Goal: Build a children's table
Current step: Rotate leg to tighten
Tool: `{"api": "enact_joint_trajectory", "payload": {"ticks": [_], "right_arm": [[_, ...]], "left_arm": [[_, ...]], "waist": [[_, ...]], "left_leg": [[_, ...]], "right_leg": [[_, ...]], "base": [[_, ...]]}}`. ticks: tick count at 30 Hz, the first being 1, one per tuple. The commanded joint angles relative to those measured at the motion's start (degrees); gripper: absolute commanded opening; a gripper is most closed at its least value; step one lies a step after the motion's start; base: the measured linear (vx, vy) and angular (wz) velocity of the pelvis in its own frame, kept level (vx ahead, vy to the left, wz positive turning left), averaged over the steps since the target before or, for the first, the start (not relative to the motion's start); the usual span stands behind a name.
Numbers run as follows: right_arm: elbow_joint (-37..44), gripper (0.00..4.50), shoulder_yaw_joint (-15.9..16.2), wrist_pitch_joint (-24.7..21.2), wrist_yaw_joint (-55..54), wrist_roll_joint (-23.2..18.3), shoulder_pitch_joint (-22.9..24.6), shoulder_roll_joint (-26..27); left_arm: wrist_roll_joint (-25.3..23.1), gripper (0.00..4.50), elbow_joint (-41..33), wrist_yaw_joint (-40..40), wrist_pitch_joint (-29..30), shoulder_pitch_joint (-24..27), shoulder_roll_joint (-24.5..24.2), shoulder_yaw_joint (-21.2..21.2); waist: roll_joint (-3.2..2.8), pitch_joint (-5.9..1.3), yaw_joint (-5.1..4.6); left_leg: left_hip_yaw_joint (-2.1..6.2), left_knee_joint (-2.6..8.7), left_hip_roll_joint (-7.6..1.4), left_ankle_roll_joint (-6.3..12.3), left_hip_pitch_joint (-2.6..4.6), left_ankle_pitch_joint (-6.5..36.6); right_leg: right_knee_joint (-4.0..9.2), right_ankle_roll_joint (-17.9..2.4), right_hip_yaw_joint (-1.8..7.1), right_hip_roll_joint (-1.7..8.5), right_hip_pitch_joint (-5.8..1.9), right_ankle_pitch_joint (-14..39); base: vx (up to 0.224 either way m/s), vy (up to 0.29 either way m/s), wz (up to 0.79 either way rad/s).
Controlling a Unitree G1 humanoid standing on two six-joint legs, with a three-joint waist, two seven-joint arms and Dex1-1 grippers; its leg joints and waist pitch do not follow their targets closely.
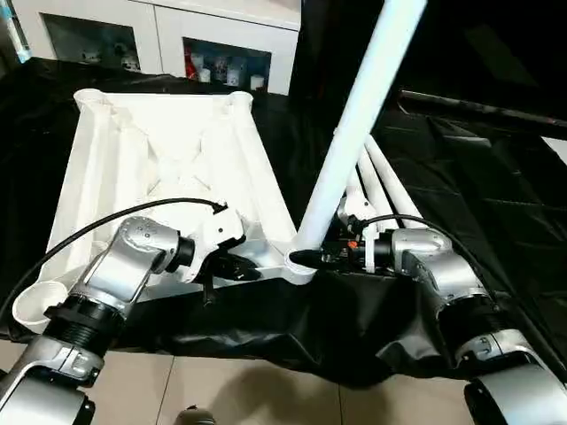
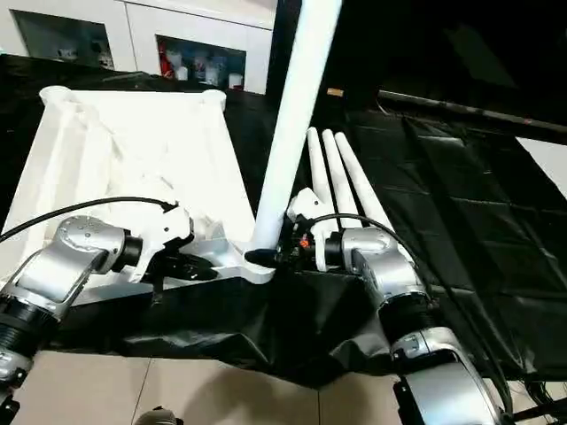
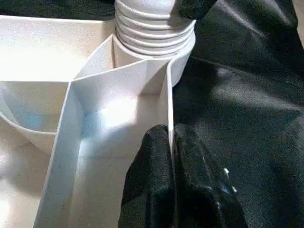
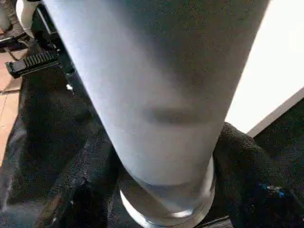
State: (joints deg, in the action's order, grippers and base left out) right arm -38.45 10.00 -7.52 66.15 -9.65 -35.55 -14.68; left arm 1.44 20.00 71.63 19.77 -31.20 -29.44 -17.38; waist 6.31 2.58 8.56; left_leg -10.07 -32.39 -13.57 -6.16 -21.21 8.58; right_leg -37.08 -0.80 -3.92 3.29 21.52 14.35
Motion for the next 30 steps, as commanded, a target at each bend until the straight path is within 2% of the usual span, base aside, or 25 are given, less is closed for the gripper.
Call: {"api": "enact_joint_trajectory", "payload": {"ticks": [1,6,8,10,11,12,14,17,19,21,24,25,26,28,30], "right_arm": [[0.51,2.51,-0.24,-0.73,-0.56,-0.14,0.51,-1.19],[-2.15,2.51,-2.01,-0.02,-6.75,0.83,0.42,0.93],[-7.93,2.50,-4.73,0.57,-19.51,2.28,-1.43,3.76],[-11.21,2.50,-6.56,0.68,-26.23,2.29,-2.66,5.34],[-13.25,2.50,-7.92,0.36,-30.02,1.66,-3.57,6.38],[-15.01,2.50,-8.99,0.42,-33.49,1.23,-4.34,7.32],[-17.83,2.50,-10.42,0.86,-39.36,0.78,-5.61,8.73],[-21.87,2.50,-12.49,3.35,-47.28,-0.24,-7.40,11.30],[-23.67,2.50,-13.84,4.02,-49.62,-1.16,-8.37,12.63],[-25.07,2.49,-14.10,4.62,-50.93,-0.86,-9.26,13.73],[-26.45,2.49,-13.68,5.15,-51.48,0.20,-10.50,15.05],[-26.56,2.49,-13.62,5.18,-51.56,0.33,-10.61,15.10],[-26.50,2.49,-13.50,5.48,-50.72,0.33,-10.66,15.19],[-26.11,3.05,-12.64,6.24,-46.02,0.38,-10.74,15.01],[-26.04,3.21,-11.46,7.41,-42.67,1.02,-10.83,14.64]], "left_arm": [[3.01,0.00,-2.47,3.18,-0.85,0.01,1.20,-1.08],[2.53,0.00,-2.49,1.82,0.23,0.29,1.63,-0.85],[-0.32,0.00,1.05,-5.70,1.28,-1.41,4.20,-0.02],[-1.88,0.00,3.59,-10.26,2.05,-2.77,5.96,0.51],[-2.77,0.00,5.46,-13.27,2.98,-3.87,7.23,0.83],[-3.66,0.00,7.32,-16.62,3.71,-4.94,8.53,1.26],[-4.87,0.00,10.55,-22.45,6.02,-6.88,10.81,2.20],[-6.39,0.00,13.89,-28.41,8.03,-8.96,13.61,2.38],[-6.53,0.00,14.30,-29.03,8.41,-9.38,14.74,2.38],[-6.82,0.00,14.37,-29.24,8.61,-9.64,15.58,2.17],[-6.92,0.00,14.89,-29.34,8.19,-10.00,16.01,1.81],[-6.97,0.00,15.00,-29.38,8.05,-10.05,15.99,1.74],[-6.92,0.00,14.92,-29.19,7.84,-9.89,15.69,1.74],[-6.48,0.00,14.37,-28.01,6.49,-9.34,14.70,1.65],[-5.65,0.00,13.61,-26.31,4.24,-8.65,14.09,1.50]], "waist": [[-0.57,-3.41,-0.22],[-0.61,-3.32,-0.43],[-0.65,-3.15,-0.79],[-0.74,-3.15,-0.99],[-0.78,-3.18,-1.45],[-0.83,-3.15,-1.47],[-1.03,-3.26,-1.58],[-0.93,-3.49,-1.53],[-0.89,-3.64,-1.58],[-0.92,-3.55,-1.67],[-0.77,-3.39,-1.85],[-0.89,-3.27,-1.92],[-0.88,-3.28,-1.90],[-0.75,-3.33,-1.88],[-0.72,-3.42,-1.79]], "left_leg": [[-0.38,2.80,-0.16,0.84,1.06,4.88],[-0.32,2.98,-0.24,-0.12,1.09,6.19],[-0.27,3.20,-0.22,-1.04,1.09,7.12],[-0.21,3.37,-0.22,-2.29,1.30,8.34],[-0.14,3.43,-0.24,-3.25,1.27,9.69],[-0.16,3.42,-0.29,-3.42,1.41,10.17],[-0.13,3.36,-0.22,-3.54,1.33,10.15],[-0.16,3.14,-0.15,-3.14,1.22,8.05],[-0.23,2.98,0.00,-2.34,1.09,6.52],[-0.21,3.00,0.01,-2.06,1.03,6.66],[-0.21,3.13,-0.05,-2.03,1.07,8.33],[-0.15,3.25,-0.14,-2.29,1.16,10.03],[-0.14,3.26,-0.13,-2.32,1.16,10.32],[-0.11,3.23,-0.21,-2.23,1.12,10.28],[-0.17,3.12,-0.13,-1.73,0.91,9.34]], "right_leg": [[3.63,-11.16,2.74,4.17,-2.55,-5.95],[3.77,-10.87,2.76,4.31,-2.44,-3.45],[3.91,-10.74,2.79,4.34,-2.29,-1.67],[4.13,-10.60,2.80,4.52,-2.19,1.24],[4.38,-10.04,2.84,4.56,-2.19,4.00],[4.48,-9.96,2.89,4.59,-2.04,4.43],[4.42,-9.56,2.96,4.52,-2.14,4.01],[4.01,-9.65,2.94,4.39,-2.25,-0.91],[3.71,-9.65,2.89,4.18,-2.38,-4.64],[3.80,-9.52,2.82,4.15,-2.44,-5.01],[4.07,-9.18,2.81,4.25,-2.31,-2.24],[4.35,-8.76,2.84,4.33,-2.16,0.59],[4.40,-8.63,2.85,4.34,-2.18,1.12],[4.36,-8.47,2.87,4.38,-2.18,1.25],[4.27,-8.59,2.90,4.35,-2.35,-0.21]], "base": [[0.000,0.000,0.00],[0.000,0.000,0.00],[0.000,0.000,0.00],[0.000,0.000,0.00],[0.000,0.000,0.00],[0.000,0.000,0.00],[0.000,0.000,0.00],[0.000,0.000,0.00],[0.000,0.000,0.00],[0.000,0.000,0.00],[0.000,0.000,0.00],[0.000,0.000,0.00],[0.000,0.000,0.00],[0.000,0.000,0.00],[0.000,0.000,0.00]]}}
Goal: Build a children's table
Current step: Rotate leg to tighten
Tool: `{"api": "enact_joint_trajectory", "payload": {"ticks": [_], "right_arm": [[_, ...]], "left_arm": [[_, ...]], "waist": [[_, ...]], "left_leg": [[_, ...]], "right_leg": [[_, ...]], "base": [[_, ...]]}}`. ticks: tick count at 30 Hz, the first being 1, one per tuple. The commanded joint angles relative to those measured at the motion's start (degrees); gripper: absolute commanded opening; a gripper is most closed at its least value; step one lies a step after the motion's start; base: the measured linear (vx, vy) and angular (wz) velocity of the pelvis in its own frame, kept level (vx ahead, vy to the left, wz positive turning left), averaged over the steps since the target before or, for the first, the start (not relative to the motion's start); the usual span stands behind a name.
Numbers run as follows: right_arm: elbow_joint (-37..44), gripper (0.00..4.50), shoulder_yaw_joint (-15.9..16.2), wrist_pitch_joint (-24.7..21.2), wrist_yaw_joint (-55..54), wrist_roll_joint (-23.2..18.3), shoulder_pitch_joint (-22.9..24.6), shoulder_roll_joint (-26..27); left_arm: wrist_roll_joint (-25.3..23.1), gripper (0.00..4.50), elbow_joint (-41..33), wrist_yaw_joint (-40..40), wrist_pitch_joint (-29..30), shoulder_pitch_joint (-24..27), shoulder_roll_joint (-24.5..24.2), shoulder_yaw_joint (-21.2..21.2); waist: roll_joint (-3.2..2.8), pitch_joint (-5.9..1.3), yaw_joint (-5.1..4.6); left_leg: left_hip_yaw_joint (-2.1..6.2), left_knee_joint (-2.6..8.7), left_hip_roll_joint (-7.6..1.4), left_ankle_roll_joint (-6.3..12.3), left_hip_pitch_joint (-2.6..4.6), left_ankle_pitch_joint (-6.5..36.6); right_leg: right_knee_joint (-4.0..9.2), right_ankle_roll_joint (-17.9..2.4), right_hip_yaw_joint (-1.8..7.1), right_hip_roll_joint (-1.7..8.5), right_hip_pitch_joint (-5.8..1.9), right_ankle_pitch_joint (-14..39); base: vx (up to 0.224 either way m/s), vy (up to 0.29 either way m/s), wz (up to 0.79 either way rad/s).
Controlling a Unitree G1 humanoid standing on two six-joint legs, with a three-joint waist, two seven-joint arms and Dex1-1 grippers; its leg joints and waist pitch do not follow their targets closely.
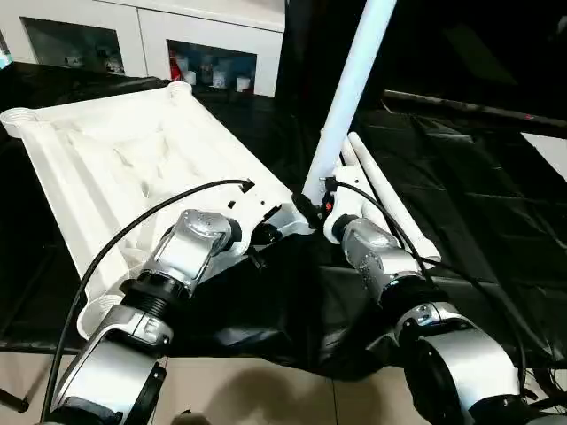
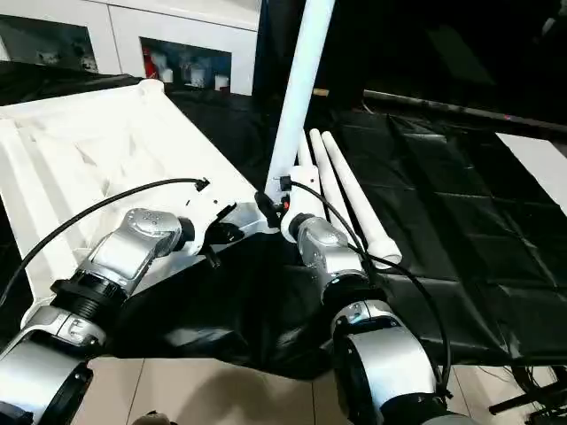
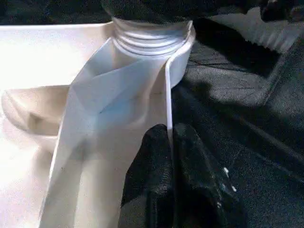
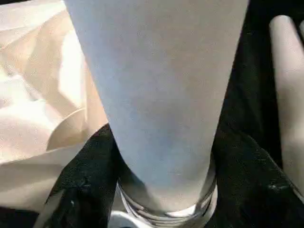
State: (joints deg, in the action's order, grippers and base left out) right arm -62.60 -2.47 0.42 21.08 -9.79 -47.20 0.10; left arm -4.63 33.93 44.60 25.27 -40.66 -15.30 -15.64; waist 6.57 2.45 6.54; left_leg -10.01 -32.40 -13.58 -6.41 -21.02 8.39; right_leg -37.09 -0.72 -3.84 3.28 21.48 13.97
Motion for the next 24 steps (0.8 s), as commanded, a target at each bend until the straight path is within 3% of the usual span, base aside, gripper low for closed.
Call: {"api": "enact_joint_trajectory", "payload": {"ticks": [1,4,5,11,17,21,22,24], "right_arm": [[-1.65,3.28,2.26,0.57,6.20,1.84,0.69,-0.91],[-0.15,3.61,3.11,0.30,12.92,1.63,0.92,-2.69],[1.67,3.61,3.80,0.19,18.45,1.29,1.55,-4.50],[8.27,3.61,4.86,-1.33,32.08,-0.74,4.04,-10.13],[15.47,3.61,9.72,-2.98,44.78,0.64,7.80,-15.81],[17.51,3.61,11.09,-3.79,48.07,1.20,9.09,-16.49],[17.86,3.61,11.22,-3.99,48.35,1.21,9.26,-16.43],[18.61,3.26,11.38,-4.67,48.50,1.02,9.46,-16.30]], "left_arm": [[1.29,0.00,-1.82,2.80,-1.46,1.74,-0.73,-0.18],[2.18,0.00,-3.61,6.08,-2.16,2.85,-2.08,-0.31],[2.92,0.00,-4.79,8.55,-2.75,3.40,-3.19,-0.33],[5.17,0.00,-9.56,18.58,-5.04,5.63,-8.08,-2.24],[8.68,0.00,-17.42,31.38,-3.22,9.00,-13.64,-5.30],[8.34,0.00,-18.13,32.16,-2.19,9.41,-14.43,-6.02],[8.41,0.00,-18.29,32.25,-2.09,9.50,-14.47,-6.06],[8.57,0.00,-18.45,32.36,-2.17,9.61,-14.49,-6.00]], "waist": [[-0.85,-3.33,0.17],[-0.76,-3.34,0.07],[-0.57,-3.31,0.15],[-0.74,-3.34,0.49],[-1.04,-3.10,1.24],[-0.94,-3.03,1.63],[-1.31,-3.02,1.69],[-1.04,-3.04,1.64]], "left_leg": [[-0.26,3.09,-0.11,-1.15,0.63,8.39],[-0.28,2.99,-0.08,-0.08,0.46,6.74],[-0.34,2.87,-0.13,0.82,0.48,6.89],[-0.39,2.72,-0.27,2.23,0.60,5.42],[-0.43,3.00,-0.45,1.25,0.97,7.34],[-0.52,3.05,-0.45,0.44,1.12,8.70],[-0.45,3.10,-0.39,0.02,1.04,9.03],[-0.40,3.16,-0.38,-0.50,1.00,9.68]], "right_leg": [[4.12,-9.10,2.78,4.32,-2.36,-1.35],[3.88,-9.93,2.74,4.34,-2.57,-3.51],[4.02,-10.19,2.68,4.29,-2.63,-3.51],[3.79,-11.55,2.67,4.25,-2.46,-5.55],[3.88,-11.94,2.61,4.07,-2.14,-3.70],[4.02,-11.74,2.72,4.18,-2.03,-1.65],[4.02,-11.69,2.75,4.25,-2.00,-1.04],[4.15,-11.51,2.72,4.25,-2.07,-0.11]], "base": [[0.000,0.000,0.00],[0.000,0.000,0.00],[0.000,0.000,0.00],[0.000,0.000,0.00],[0.000,0.000,0.00],[0.000,0.000,0.00],[0.000,0.000,0.00],[0.000,0.000,0.00]]}}
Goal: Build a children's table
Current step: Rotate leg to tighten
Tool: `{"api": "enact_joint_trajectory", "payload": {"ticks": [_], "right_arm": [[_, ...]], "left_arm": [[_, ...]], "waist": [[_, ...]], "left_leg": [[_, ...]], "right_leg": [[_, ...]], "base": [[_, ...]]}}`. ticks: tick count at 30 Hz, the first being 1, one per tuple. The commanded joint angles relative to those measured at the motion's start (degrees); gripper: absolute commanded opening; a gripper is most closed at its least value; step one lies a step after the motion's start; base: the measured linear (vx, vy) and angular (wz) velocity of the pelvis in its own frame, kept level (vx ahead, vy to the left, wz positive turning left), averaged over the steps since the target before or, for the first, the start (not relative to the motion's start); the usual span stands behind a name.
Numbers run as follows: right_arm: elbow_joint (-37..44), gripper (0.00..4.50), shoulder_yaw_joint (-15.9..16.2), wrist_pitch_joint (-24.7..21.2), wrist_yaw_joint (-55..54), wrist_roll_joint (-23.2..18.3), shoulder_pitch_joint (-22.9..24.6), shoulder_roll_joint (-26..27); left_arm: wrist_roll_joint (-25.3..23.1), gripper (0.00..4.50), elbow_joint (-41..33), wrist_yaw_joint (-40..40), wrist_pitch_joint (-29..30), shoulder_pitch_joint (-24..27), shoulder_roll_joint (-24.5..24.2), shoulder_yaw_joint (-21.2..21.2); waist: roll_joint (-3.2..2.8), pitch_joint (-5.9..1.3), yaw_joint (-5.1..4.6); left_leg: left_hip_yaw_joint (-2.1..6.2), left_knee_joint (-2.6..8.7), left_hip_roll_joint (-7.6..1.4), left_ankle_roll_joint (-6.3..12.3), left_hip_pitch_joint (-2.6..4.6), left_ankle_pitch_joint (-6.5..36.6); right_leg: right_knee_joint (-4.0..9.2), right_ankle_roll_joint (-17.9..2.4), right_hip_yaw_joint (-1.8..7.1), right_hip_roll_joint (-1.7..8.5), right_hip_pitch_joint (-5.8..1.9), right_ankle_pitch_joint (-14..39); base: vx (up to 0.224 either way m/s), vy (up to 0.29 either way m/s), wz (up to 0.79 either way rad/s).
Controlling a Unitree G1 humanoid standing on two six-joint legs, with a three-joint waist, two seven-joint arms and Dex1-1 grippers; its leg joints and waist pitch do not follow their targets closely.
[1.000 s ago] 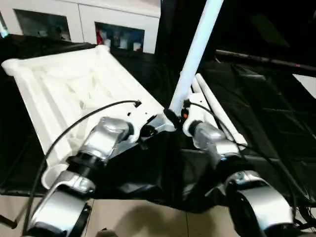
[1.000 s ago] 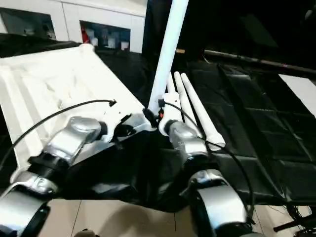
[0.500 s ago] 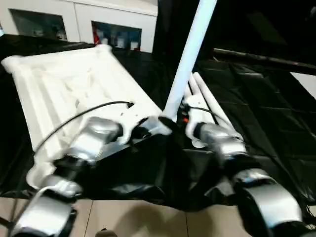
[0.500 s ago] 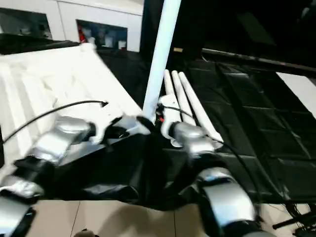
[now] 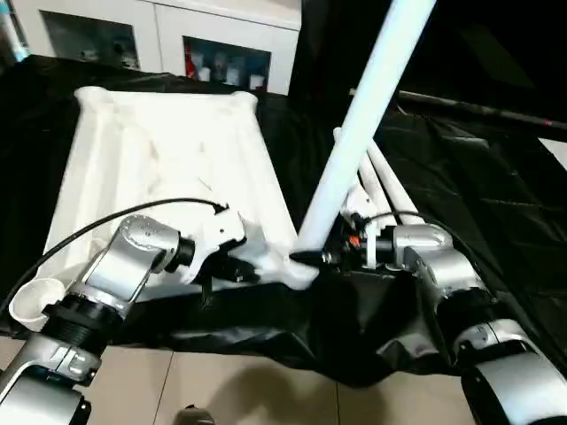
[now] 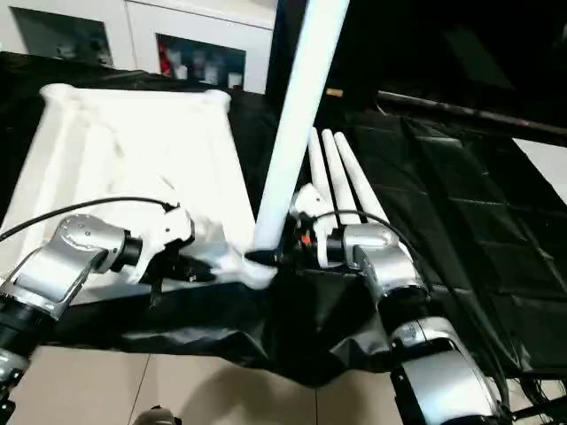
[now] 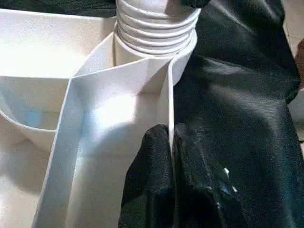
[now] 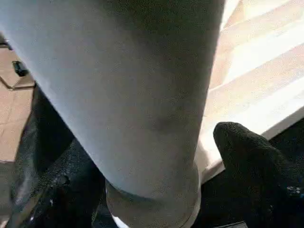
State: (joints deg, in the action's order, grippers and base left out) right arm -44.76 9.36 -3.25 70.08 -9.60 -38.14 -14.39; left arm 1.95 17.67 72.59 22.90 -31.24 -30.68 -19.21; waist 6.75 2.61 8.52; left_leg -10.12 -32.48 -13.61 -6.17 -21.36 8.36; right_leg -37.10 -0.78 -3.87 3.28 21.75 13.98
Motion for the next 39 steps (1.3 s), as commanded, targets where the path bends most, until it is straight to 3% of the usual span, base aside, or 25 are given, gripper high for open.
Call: {"api": "enact_joint_trajectory", "payload": {"ticks": [1,7,8,15,18,20,21,27,34,37,39], "right_arm": [[0.77,3.26,-0.45,-1.00,-0.50,0.82,0.40,-1.81],[1.82,2.78,0.02,-3.28,0.59,-0.18,0.47,-1.37],[1.82,2.69,0.00,-3.41,0.65,-0.23,0.54,-1.29],[-1.73,2.32,-2.34,-2.30,-6.79,0.62,-0.06,0.62],[-8.15,2.21,-5.10,-0.64,-21.31,1.84,-1.94,2.93],[-13.83,2.13,-7.52,-1.32,-34.60,2.02,-3.89,5.29],[-14.81,2.11,-8.01,-1.53,-37.18,1.92,-4.28,5.79],[-20.20,2.05,-8.27,-1.56,-55.35,3.94,-7.28,9.20],[-23.71,2.05,-9.70,0.78,-53.90,2.42,-10.54,13.57],[-23.38,2.72,-8.77,1.74,-49.44,2.49,-10.65,13.86],[-23.27,2.76,-8.37,2.80,-47.07,2.42,-10.84,13.38]], "left_arm": [[1.99,0.00,-2.19,4.36,0.19,0.19,0.88,-2.44],[2.52,0.00,-3.22,4.81,1.27,0.38,0.55,-2.38],[2.57,0.00,-3.33,4.80,1.36,0.48,0.52,-2.35],[2.92,0.00,-3.14,3.52,2.08,0.72,1.11,-1.66],[1.01,0.00,0.64,-2.70,2.35,-1.11,3.94,-0.63],[-2.13,0.00,7.94,-14.33,2.24,-4.62,8.74,1.60],[-2.62,0.00,9.46,-16.91,2.60,-5.44,9.78,2.19],[-4.52,0.00,17.39,-29.48,3.10,-9.91,15.53,4.48],[-5.54,0.00,19.24,-30.11,2.34,-11.07,17.80,4.19],[-5.23,0.00,19.10,-28.99,0.31,-10.68,17.20,3.66],[-4.59,0.00,18.59,-27.09,-2.16,-9.90,16.41,3.43]], "waist": [[-1.20,-3.23,-0.34],[-1.10,-3.40,-0.42],[-0.88,-3.36,-0.39],[-0.96,-3.24,-0.64],[-1.05,-3.13,-1.30],[-1.20,-3.13,-1.91],[-1.03,-3.17,-2.14],[-1.40,-3.40,-1.84],[-1.48,-3.45,-1.92],[-1.35,-3.34,-1.89],[-1.37,-3.41,-1.86]], "left_leg": [[-0.31,3.22,-0.34,-0.77,1.33,9.72],[-0.30,3.05,-0.23,-0.28,1.24,7.77],[-0.30,3.05,-0.24,-0.17,1.17,7.58],[-0.27,3.21,-0.23,-0.94,1.20,8.58],[-0.11,3.53,-0.25,-2.74,1.30,11.34],[0.03,3.60,-0.19,-4.50,1.53,13.33],[0.03,3.63,-0.22,-4.74,1.45,13.27],[-0.08,3.30,0.01,-3.68,1.33,11.18],[-0.04,3.30,-0.02,-2.91,1.14,11.76],[-0.06,3.34,-0.06,-2.55,1.11,12.61],[-0.06,3.30,-0.10,-2.21,1.03,11.68]], "right_leg": [[4.17,-11.38,2.77,4.26,-2.34,-0.07],[3.83,-11.70,2.69,4.10,-2.45,-2.90],[3.83,-11.69,2.67,4.15,-2.47,-2.78],[4.08,-11.10,2.71,4.28,-2.33,-0.13],[4.49,-10.30,2.73,4.38,-2.12,5.07],[4.79,-10.03,2.76,4.45,-1.92,9.02],[4.76,-9.82,2.82,4.48,-1.96,9.06],[4.57,-8.78,2.92,4.30,-1.94,4.44],[4.50,-8.24,2.83,4.25,-2.07,2.39],[4.74,-8.16,2.89,4.35,-2.07,4.33],[4.60,-8.47,2.89,4.31,-2.13,2.90]], "base": [[0.000,0.000,0.00],[0.000,0.000,0.00],[0.000,0.000,0.00],[0.000,0.000,0.00],[0.000,0.000,0.00],[0.000,0.000,0.00],[0.000,0.000,0.00],[0.000,0.000,0.00],[0.000,0.000,0.00],[0.000,0.000,0.00],[0.000,0.000,0.00]]}}
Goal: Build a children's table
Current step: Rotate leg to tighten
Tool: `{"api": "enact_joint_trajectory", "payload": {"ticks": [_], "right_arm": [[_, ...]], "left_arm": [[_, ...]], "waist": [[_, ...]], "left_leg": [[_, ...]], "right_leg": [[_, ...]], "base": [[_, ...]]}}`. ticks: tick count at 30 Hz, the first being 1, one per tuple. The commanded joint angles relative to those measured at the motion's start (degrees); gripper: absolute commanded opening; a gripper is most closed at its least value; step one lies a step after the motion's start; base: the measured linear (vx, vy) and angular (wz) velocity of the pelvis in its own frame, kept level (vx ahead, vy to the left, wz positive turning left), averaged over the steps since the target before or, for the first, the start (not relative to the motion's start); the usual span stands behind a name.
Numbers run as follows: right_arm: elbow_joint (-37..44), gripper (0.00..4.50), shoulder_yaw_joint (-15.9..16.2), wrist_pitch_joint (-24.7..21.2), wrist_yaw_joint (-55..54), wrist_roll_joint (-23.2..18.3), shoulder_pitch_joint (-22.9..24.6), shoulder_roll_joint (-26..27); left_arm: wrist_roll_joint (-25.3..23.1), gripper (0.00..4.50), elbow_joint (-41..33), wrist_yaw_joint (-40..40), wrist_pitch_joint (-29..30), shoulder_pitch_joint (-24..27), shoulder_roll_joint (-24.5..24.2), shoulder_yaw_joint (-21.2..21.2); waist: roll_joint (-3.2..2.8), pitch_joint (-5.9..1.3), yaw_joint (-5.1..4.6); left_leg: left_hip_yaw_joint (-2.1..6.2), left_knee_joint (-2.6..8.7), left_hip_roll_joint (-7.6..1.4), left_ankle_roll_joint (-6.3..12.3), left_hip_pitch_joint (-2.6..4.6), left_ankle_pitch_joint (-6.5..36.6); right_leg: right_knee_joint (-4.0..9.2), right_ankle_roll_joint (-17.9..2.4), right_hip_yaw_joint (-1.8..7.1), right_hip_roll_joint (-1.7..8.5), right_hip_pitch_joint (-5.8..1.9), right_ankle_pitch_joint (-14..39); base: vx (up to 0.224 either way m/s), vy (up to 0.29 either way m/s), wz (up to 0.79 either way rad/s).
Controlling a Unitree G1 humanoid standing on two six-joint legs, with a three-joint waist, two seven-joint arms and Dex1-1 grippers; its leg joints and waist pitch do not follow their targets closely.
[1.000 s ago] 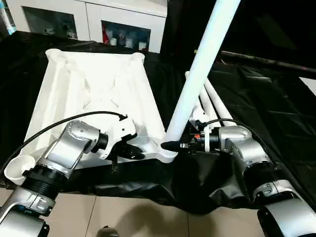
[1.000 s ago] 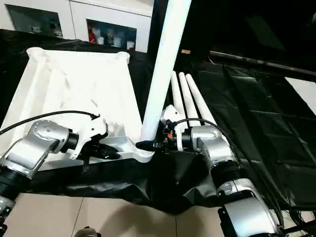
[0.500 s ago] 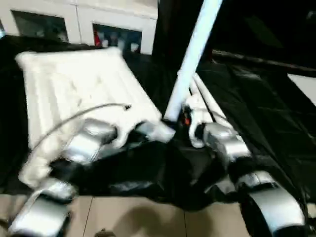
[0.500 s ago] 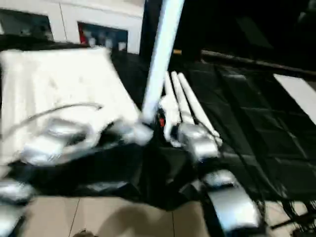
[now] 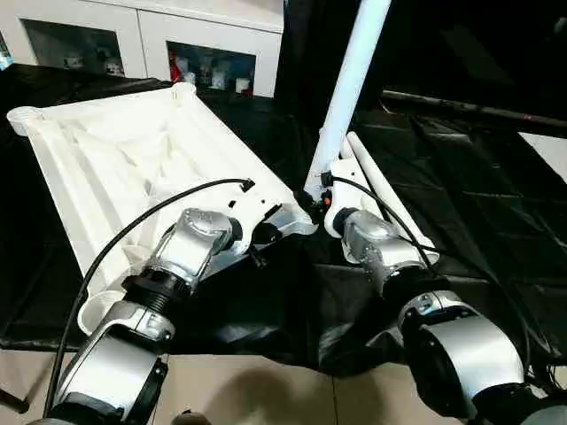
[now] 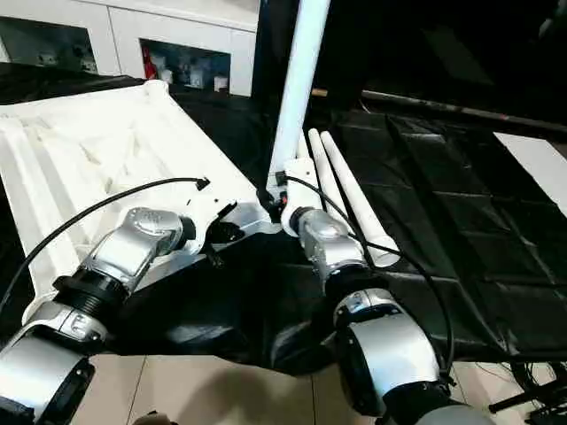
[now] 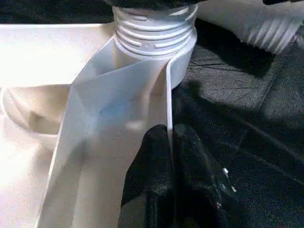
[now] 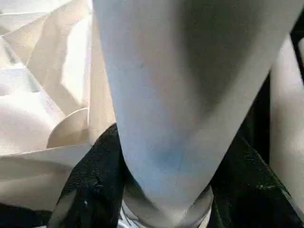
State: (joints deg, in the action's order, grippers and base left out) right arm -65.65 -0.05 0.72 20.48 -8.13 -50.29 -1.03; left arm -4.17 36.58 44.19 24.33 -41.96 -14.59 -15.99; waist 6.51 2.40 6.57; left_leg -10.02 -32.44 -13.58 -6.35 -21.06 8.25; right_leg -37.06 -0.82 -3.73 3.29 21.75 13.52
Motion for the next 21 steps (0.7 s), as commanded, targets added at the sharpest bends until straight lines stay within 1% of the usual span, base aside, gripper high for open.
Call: {"api": "enact_joint_trajectory", "payload": {"ticks": [1,2,3,4,5,6,7,9,10,11,12,13,14,15,17,18,19,20,21], "right_arm": [[-2.39,2.84,1.04,-1.17,2.53,0.95,1.31,0.02],[-2.36,2.97,1.02,-0.97,3.18,0.97,1.26,-0.25],[-1.88,2.97,1.03,-0.98,4.83,0.73,1.42,-0.68],[-0.50,2.97,0.84,-0.83,9.96,0.10,1.94,-2.04],[-0.25,2.97,0.77,-0.81,11.15,-0.05,2.07,-2.32],[1.08,2.97,0.84,-0.77,16.35,-0.52,2.81,-3.60],[2.22,2.97,1.24,-0.45,19.37,-0.61,3.51,-4.53],[4.73,2.97,1.89,-0.61,24.52,-1.23,4.85,-6.20],[6.94,2.97,2.73,-0.42,28.54,-1.39,5.98,-7.69],[7.36,2.97,2.90,-0.36,29.22,-1.41,6.20,-7.97],[10.59,2.97,4.17,0.15,34.00,-1.61,7.96,-10.00],[11.69,2.97,4.56,0.27,35.66,-1.73,8.55,-10.65],[12.58,2.97,4.92,0.30,37.03,-1.81,9.02,-11.17],[13.76,2.97,5.40,0.27,38.69,-1.82,9.64,-11.78],[17.34,2.97,6.33,-1.03,43.60,-2.49,11.32,-13.22],[19.27,2.97,6.88,-1.78,46.23,-2.73,12.25,-14.01],[19.27,2.97,6.88,-1.78,46.23,-2.73,12.25,-14.01],[20.88,2.97,7.33,-2.77,48.33,-2.85,12.99,-14.64],[22.65,2.97,8.07,-3.51,50.16,-2.80,13.85,-15.35]], "left_arm": [[1.53,0.00,-0.33,1.31,-3.59,0.83,0.32,0.22],[1.66,0.00,-0.61,2.05,-4.09,1.11,0.06,0.17],[1.78,0.00,-1.16,3.20,-4.92,1.53,-0.44,-0.08],[2.35,0.00,-3.21,6.79,-5.46,2.90,-1.95,-0.66],[2.47,0.00,-3.65,7.52,-5.31,3.19,-2.27,-0.76],[2.90,0.00,-5.54,10.70,-6.24,4.49,-3.73,-1.38],[3.52,0.00,-6.77,13.15,-7.76,5.42,-4.65,-1.70],[5.10,0.00,-9.23,17.62,-7.55,6.86,-6.34,-2.17],[6.46,0.00,-11.44,21.65,-7.45,7.98,-7.89,-2.80],[6.69,0.00,-11.86,22.37,-7.47,8.20,-8.20,-2.94],[8.15,0.00,-14.77,26.99,-7.18,9.72,-10.38,-3.92],[8.58,0.00,-15.59,28.26,-6.77,10.15,-11.02,-4.16],[8.92,0.00,-16.15,29.23,-6.52,10.45,-11.49,-4.34],[9.23,0.00,-16.81,30.23,-6.44,10.83,-11.93,-4.46],[9.86,0.00,-18.26,31.95,-5.82,11.59,-12.71,-4.53],[9.99,0.00,-18.90,32.62,-5.76,11.92,-13.06,-4.59],[9.99,0.00,-18.90,32.62,-5.76,11.92,-13.06,-4.59],[10.02,0.00,-19.33,32.92,-5.64,12.12,-13.28,-4.59],[10.14,0.00,-19.85,33.29,-5.52,12.34,-13.57,-4.65]], "waist": [[-1.11,-3.20,0.07],[-1.13,-3.20,0.12],[-1.13,-3.20,0.12],[-0.56,-3.11,0.09],[-0.69,-3.16,0.15],[-1.01,-3.16,0.25],[-0.88,-3.02,0.21],[-1.01,-3.05,0.10],[-1.08,-2.99,0.16],[-1.09,-2.97,0.16],[-1.15,-3.01,0.16],[-1.05,-3.03,0.22],[-1.11,-3.00,0.27],[-1.43,-2.95,0.34],[-1.36,-2.86,0.50],[-1.24,-2.79,0.72],[-1.24,-2.77,0.87],[-1.20,-2.79,1.10],[-1.20,-2.78,1.42]], "left_leg": [[-0.20,3.25,-0.11,-1.71,0.73,11.32],[-0.21,3.23,-0.08,-1.62,0.73,10.81],[-0.21,3.23,-0.08,-1.62,0.73,10.81],[-0.27,3.19,-0.03,-0.99,0.45,10.81],[-0.21,3.25,-0.19,-0.83,0.53,10.65],[-0.26,3.11,-0.22,-0.32,0.61,10.49],[-0.19,3.24,-0.27,0.15,0.40,10.08],[-0.29,3.23,-0.33,0.54,0.49,9.62],[-0.27,3.28,-0.37,0.53,0.63,9.77],[-0.26,3.27,-0.37,0.61,0.64,9.89],[-0.26,3.32,-0.46,0.51,0.74,9.92],[-0.33,3.22,-0.40,0.78,0.66,9.52],[-0.34,3.21,-0.39,0.87,0.72,9.57],[-0.36,3.25,-0.39,0.89,0.86,9.81],[-0.39,3.31,-0.39,0.62,0.89,10.96],[-0.42,3.37,-0.50,0.49,0.99,11.62],[-0.37,3.39,-0.45,0.43,0.97,11.49],[-0.40,3.38,-0.44,0.31,0.94,11.44],[-0.45,3.32,-0.41,0.35,1.09,11.59]], "right_leg": [[4.48,-8.76,2.75,4.25,-2.14,2.53],[4.40,-9.04,2.73,4.28,-2.18,1.87],[4.40,-9.04,2.73,4.28,-2.18,1.87],[4.59,-9.09,2.70,4.34,-2.42,2.30],[4.50,-9.15,2.67,4.47,-2.53,2.45],[4.49,-9.43,2.70,4.50,-2.32,2.01],[4.53,-9.66,2.64,4.45,-2.49,1.79],[4.30,-10.29,2.69,4.36,-2.33,0.79],[4.32,-10.56,2.61,4.29,-2.31,1.01],[4.34,-10.68,2.59,4.31,-2.31,1.14],[4.30,-10.92,2.62,4.35,-2.27,1.13],[4.22,-11.02,2.63,4.28,-2.36,0.38],[4.19,-11.13,2.64,4.22,-2.24,0.21],[4.22,-11.31,2.69,4.21,-2.11,0.35],[4.45,-11.25,2.67,4.17,-2.14,1.90],[4.61,-11.03,2.73,4.24,-2.03,2.91],[4.59,-10.87,2.71,4.19,-2.12,3.16],[4.59,-10.84,2.73,4.24,-2.07,3.48],[4.72,-10.64,2.75,4.20,-2.05,3.94]], "base": [[0.000,0.000,0.00],[0.000,0.000,0.00],[0.000,0.000,0.00],[0.000,0.000,0.00],[0.000,0.000,0.00],[0.000,0.000,0.00],[0.000,0.000,0.00],[0.000,0.000,0.00],[0.000,0.000,0.00],[0.000,0.000,0.00],[0.000,0.000,0.00],[0.000,0.000,0.00],[0.000,0.000,0.00],[0.000,0.000,0.00],[0.000,0.000,0.00],[0.000,0.000,0.00],[0.000,0.000,0.00],[0.000,0.000,0.00],[0.000,0.000,0.00]]}}
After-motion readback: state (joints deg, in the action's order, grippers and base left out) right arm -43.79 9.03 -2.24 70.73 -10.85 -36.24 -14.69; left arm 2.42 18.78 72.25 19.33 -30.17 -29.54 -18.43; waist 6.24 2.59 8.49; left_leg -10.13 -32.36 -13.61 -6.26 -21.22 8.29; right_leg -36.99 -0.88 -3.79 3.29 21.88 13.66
